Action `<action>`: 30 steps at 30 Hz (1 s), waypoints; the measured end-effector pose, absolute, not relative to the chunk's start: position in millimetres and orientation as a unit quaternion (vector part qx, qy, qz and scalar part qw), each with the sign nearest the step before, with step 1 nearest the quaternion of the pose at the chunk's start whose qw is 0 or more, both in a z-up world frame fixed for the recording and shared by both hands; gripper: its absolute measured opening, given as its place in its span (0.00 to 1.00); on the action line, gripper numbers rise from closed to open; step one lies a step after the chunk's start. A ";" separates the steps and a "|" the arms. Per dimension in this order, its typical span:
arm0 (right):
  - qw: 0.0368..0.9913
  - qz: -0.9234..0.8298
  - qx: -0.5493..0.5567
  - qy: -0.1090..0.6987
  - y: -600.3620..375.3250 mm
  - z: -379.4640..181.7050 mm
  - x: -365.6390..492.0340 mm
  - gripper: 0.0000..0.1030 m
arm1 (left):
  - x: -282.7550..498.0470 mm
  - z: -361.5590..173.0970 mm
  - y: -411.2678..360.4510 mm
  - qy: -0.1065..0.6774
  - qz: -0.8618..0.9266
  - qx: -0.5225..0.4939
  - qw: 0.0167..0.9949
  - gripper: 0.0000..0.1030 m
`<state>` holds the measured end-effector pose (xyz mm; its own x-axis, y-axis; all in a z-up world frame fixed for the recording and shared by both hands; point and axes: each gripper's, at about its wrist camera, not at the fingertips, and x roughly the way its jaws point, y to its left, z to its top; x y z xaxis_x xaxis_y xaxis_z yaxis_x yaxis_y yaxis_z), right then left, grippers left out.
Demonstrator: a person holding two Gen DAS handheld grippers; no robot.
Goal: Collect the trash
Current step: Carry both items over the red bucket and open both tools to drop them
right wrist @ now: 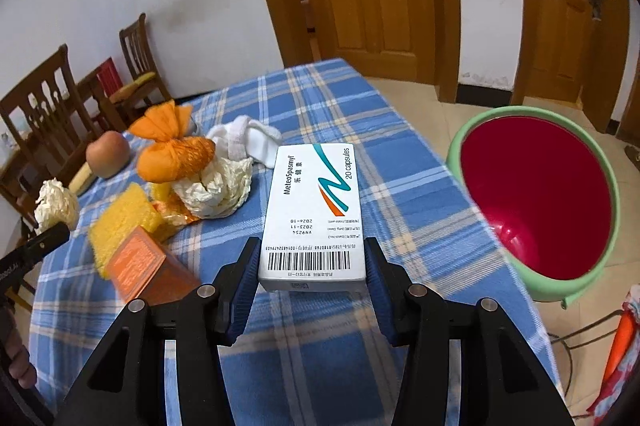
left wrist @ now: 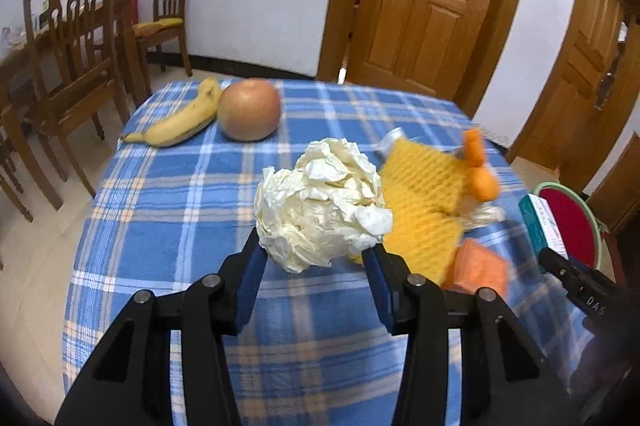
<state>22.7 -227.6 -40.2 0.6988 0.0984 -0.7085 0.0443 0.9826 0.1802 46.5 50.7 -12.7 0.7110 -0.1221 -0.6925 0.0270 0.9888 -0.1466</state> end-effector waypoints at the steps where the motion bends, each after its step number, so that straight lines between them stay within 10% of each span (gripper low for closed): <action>1: 0.918 0.014 0.094 0.385 -229.1 -37.6 19.8 0.50 | 44.1 -7.5 45.1 0.373 -0.047 -0.060 0.925 0.47; 30: 0.922 -0.108 0.169 0.330 -363.9 -7.5 -23.3 0.50 | 68.5 17.8 -169.6 0.371 -0.226 0.026 0.901 0.47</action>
